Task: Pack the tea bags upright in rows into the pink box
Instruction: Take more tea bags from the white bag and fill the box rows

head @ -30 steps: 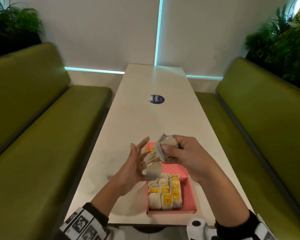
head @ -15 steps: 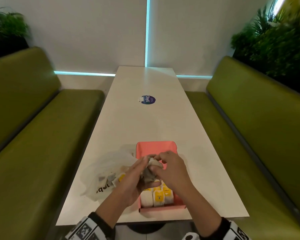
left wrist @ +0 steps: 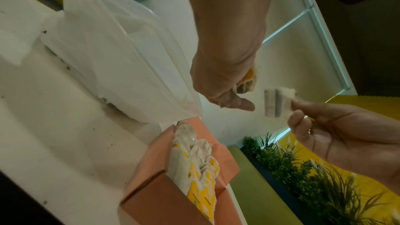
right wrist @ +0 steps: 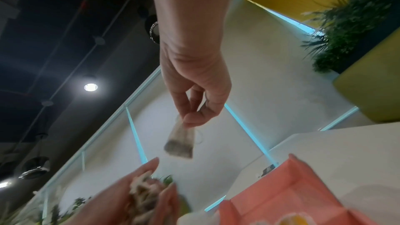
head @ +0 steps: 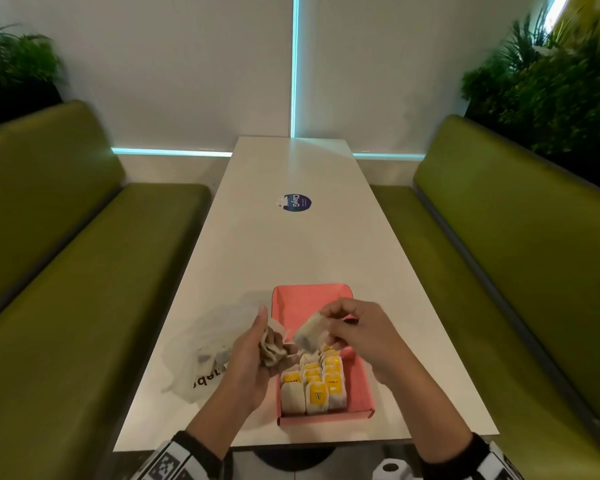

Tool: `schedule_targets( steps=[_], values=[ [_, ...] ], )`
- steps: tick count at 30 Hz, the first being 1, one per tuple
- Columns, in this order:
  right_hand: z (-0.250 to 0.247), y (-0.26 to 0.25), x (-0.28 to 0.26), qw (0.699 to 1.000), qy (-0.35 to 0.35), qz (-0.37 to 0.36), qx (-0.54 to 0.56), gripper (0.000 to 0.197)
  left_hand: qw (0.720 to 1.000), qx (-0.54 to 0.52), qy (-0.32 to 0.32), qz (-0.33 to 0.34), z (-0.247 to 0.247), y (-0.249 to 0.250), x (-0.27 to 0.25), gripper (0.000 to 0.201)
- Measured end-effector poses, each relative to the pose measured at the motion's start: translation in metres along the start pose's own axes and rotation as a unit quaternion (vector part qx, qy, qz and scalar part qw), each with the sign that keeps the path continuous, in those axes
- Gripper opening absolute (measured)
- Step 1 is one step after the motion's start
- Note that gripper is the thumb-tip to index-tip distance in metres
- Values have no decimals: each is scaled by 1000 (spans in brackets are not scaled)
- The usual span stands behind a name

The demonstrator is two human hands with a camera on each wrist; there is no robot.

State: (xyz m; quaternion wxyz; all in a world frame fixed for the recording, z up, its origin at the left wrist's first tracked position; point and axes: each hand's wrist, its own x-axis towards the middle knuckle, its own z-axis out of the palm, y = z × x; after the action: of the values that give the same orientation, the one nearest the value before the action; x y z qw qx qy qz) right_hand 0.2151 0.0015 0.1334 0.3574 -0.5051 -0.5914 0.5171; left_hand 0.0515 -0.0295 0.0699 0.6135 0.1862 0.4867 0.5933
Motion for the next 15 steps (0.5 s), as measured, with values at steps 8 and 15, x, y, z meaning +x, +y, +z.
schedule_targets(
  steps=[8, 15],
  values=[
    [-22, -8, 9, 986, -66, -24, -149, 14, 992, 110, -13, 67, -10, 5, 2, 10],
    [-13, 4, 19, 919, 44, -88, -383, 10, 990, 122, -26, 73, -7, 5, 1, 2]
  ],
)
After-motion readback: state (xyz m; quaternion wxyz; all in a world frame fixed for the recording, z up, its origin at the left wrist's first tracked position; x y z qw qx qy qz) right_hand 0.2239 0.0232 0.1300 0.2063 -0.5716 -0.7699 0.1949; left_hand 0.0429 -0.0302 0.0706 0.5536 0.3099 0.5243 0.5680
